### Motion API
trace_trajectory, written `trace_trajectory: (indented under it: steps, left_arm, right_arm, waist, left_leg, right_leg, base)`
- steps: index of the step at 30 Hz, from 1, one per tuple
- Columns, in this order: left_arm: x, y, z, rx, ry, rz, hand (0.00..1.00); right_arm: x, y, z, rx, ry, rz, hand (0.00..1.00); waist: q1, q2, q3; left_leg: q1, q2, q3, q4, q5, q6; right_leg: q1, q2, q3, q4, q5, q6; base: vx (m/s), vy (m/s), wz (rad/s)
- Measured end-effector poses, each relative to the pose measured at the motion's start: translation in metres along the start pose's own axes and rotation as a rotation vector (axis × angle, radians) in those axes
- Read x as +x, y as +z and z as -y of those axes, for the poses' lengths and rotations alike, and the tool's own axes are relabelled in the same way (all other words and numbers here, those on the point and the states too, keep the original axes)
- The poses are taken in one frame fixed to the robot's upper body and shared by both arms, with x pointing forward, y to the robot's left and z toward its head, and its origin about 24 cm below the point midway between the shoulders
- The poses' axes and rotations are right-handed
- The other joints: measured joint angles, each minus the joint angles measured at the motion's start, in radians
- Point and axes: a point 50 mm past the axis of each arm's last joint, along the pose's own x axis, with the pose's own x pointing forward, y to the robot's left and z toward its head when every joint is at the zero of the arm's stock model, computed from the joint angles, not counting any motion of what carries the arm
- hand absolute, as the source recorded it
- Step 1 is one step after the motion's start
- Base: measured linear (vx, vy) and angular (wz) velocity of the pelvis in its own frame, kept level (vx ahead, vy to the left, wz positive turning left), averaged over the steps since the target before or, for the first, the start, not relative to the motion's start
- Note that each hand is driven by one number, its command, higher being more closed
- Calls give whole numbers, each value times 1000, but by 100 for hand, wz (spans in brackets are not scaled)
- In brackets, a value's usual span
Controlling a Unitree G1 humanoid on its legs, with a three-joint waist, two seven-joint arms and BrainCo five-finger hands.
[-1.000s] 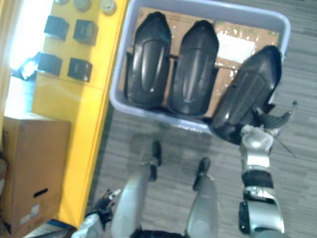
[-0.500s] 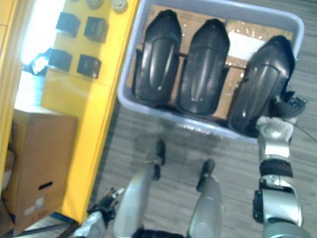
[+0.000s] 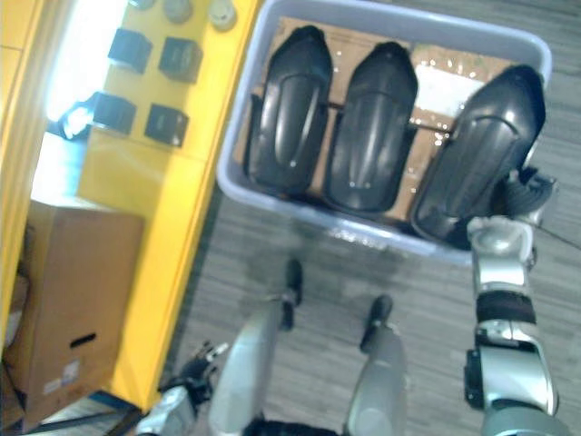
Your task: Walk over and take plastic housings, then place them on the shelf
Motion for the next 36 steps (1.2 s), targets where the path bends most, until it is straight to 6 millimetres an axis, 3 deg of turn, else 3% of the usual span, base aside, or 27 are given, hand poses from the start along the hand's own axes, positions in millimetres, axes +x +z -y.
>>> trace_trajectory:
  steps: [5,8,10,14,15,19,22,26,30,36]
  left_arm:
    - [0,17,14,-135,30,91,0]
    - [-2,30,25,-174,32,145,0]
    - [-7,49,27,-212,39,228,0]
    - [-28,97,25,-296,48,451,0]
    - [-38,112,24,-292,46,526,0]
    - [-68,150,35,-185,49,714,0]
    - [-77,170,48,-61,17,789,0]
    - [-78,184,69,75,-100,814,0]
    - [-75,192,96,159,-225,784,0]
    - [-58,187,104,81,-381,589,0]
  right_arm:
    - [1,30,10,17,-34,137,100]
    - [-2,34,14,14,-52,168,100]
    - [-8,34,12,15,-57,188,100]
    - [-32,27,11,73,-69,204,100]
    - [-41,24,8,81,-73,204,100]
    - [-73,9,-1,53,-76,230,100]
    - [-81,13,-4,17,-82,307,100]
    - [-89,21,-13,11,-42,396,100]
    - [-98,42,-27,43,11,500,100]
    - [-101,64,-34,94,46,579,100]
  waist:
    - [-6,0,0]
    - [-12,-2,0]
    - [-10,-12,2]
    - [-21,-38,-1]
    - [-28,-55,-11]
    - [-36,-123,-119]
    - [-37,-141,-192]
    - [-38,-141,-263]
    - [-40,-142,-296]
    - [-47,-143,-314]
  left_leg:
    - [60,-7,3,-37,3,-4]
    - [114,-20,1,-79,22,-4]
    - [163,-22,-1,-120,39,-13]
    - [253,-21,-16,-175,49,-23]
    - [280,-23,-16,-191,49,-24]
    - [355,-35,-3,-267,49,-25]
    - [410,-39,10,-311,49,-25]
    - [472,-42,18,-362,54,-21]
    - [550,-47,43,-459,96,-16]
    - [580,-53,51,-504,122,-10]
  right_leg:
    - [58,-5,-4,-22,-5,-1]
    - [106,-15,-19,-41,-8,4]
    - [151,-12,-28,-69,-7,5]
    - [264,5,-60,-138,12,17]
    - [299,7,-73,-165,17,23]
    - [384,10,-82,-272,47,42]
    - [434,12,-82,-327,85,51]
    - [473,13,-81,-353,114,47]
    - [492,10,-77,-353,126,40]
    - [501,7,-77,-361,134,30]
  base:
    - [4,0,2]
    - [41,-13,13]
    - [85,-37,9]
    - [109,-43,15]
    - [137,-44,10]
    - [170,-15,-1]
    - [123,31,-12]
    - [59,27,-11]
    - [-1,30,-17]
    - [-52,33,-5]
